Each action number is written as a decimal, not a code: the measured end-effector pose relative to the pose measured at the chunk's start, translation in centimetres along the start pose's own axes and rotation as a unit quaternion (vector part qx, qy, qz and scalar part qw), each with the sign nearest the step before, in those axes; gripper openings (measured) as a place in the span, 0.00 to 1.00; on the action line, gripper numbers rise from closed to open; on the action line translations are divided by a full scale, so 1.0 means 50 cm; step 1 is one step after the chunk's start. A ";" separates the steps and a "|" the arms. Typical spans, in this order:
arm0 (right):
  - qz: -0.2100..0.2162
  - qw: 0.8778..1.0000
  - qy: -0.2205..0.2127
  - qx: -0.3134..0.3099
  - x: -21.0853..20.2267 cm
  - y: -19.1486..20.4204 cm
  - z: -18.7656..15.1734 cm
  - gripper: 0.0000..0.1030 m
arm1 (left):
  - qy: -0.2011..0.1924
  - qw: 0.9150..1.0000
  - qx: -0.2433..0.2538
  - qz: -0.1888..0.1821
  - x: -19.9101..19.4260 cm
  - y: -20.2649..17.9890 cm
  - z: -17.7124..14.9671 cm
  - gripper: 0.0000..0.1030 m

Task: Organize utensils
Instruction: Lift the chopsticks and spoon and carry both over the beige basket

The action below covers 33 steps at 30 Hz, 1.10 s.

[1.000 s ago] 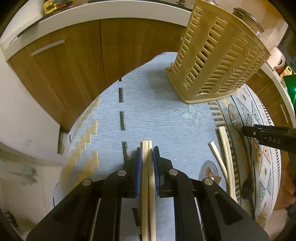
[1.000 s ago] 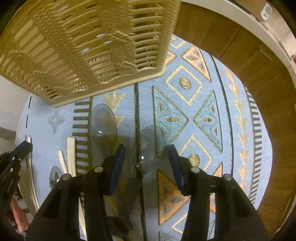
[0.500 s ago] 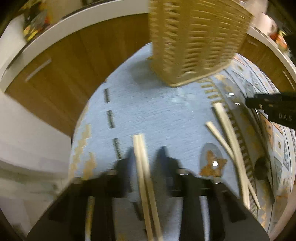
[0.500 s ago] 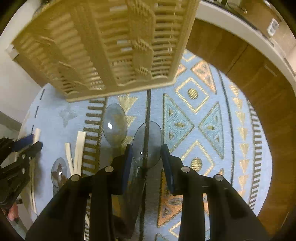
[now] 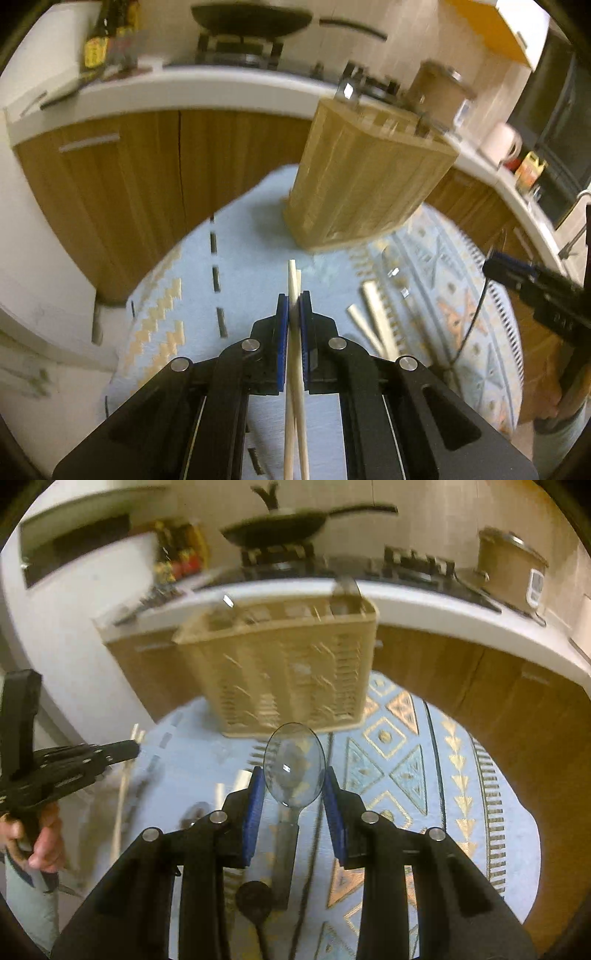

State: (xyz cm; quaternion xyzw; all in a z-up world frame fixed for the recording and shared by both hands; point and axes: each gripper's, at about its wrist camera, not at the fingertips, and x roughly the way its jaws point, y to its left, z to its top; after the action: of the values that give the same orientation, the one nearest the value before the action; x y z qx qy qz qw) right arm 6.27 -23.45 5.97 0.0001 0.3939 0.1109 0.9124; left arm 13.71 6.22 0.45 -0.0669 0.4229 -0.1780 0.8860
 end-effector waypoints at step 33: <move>0.019 0.991 -0.132 -0.014 -0.152 0.022 0.067 0.28 | -0.211 0.975 0.009 -0.070 -0.192 -0.099 0.060 0.04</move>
State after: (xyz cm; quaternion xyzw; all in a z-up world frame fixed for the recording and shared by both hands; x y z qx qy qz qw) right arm 3.41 -23.63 13.83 0.0096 0.2688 0.1322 0.9540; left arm 9.17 5.08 10.64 -0.1239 0.2187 -0.2251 0.9414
